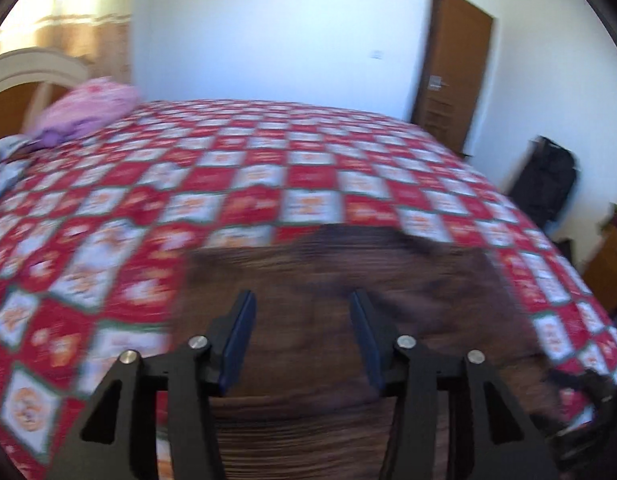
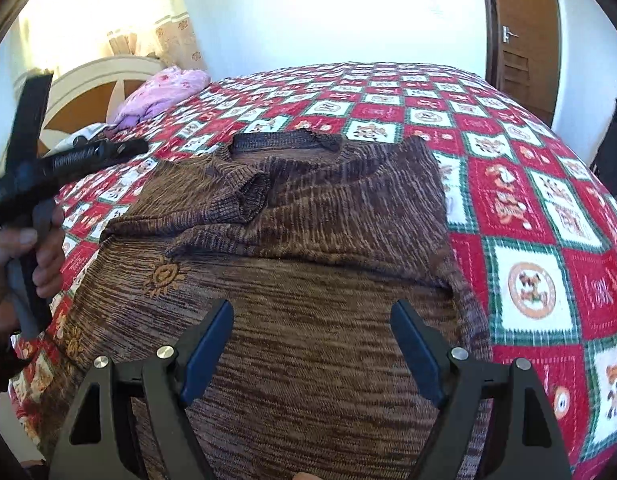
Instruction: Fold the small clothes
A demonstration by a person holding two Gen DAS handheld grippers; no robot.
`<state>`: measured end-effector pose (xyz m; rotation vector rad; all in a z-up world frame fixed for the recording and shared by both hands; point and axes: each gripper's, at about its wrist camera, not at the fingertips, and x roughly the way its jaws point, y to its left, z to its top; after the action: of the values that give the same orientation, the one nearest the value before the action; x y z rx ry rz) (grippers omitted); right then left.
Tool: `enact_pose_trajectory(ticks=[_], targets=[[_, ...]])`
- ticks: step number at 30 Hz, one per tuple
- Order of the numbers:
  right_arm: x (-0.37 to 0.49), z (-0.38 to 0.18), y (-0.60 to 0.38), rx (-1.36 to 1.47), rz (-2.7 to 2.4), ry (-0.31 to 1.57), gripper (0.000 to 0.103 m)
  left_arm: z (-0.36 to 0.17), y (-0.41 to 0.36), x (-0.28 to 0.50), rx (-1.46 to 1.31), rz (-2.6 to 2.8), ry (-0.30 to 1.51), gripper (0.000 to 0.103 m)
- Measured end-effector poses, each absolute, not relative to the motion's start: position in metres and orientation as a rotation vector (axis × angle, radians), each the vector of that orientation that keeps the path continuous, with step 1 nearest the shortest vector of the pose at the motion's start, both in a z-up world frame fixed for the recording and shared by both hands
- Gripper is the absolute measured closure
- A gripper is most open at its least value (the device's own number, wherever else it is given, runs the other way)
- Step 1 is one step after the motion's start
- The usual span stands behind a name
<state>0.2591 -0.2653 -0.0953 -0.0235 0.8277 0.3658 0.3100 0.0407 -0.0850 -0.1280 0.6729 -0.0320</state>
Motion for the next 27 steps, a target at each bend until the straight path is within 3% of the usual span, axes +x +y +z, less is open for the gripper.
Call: enact_pose_trajectory(ticks=[10, 19, 24, 27], targets=[[0.339, -0.072, -0.232, 0.077, 0.405, 0.904, 0.022, -0.148, 0.060, 0.300, -0.072, -0.024, 0.824, 0.052], [0.388, -0.111, -0.170, -0.088, 0.379, 0.993, 0.022, -0.153, 0.054, 0.289, -0.043, -0.073, 0.793, 0.047], [0.420, -0.097, -0.219, 0.040, 0.074, 0.908, 0.022, -0.153, 0.050, 0.285, -0.030, -0.136, 0.769, 0.047], [0.416, -0.087, -0.234, 0.106, 0.103, 0.903, 0.022, -0.153, 0.045, 0.282, -0.013, -0.199, 0.762, 0.041]])
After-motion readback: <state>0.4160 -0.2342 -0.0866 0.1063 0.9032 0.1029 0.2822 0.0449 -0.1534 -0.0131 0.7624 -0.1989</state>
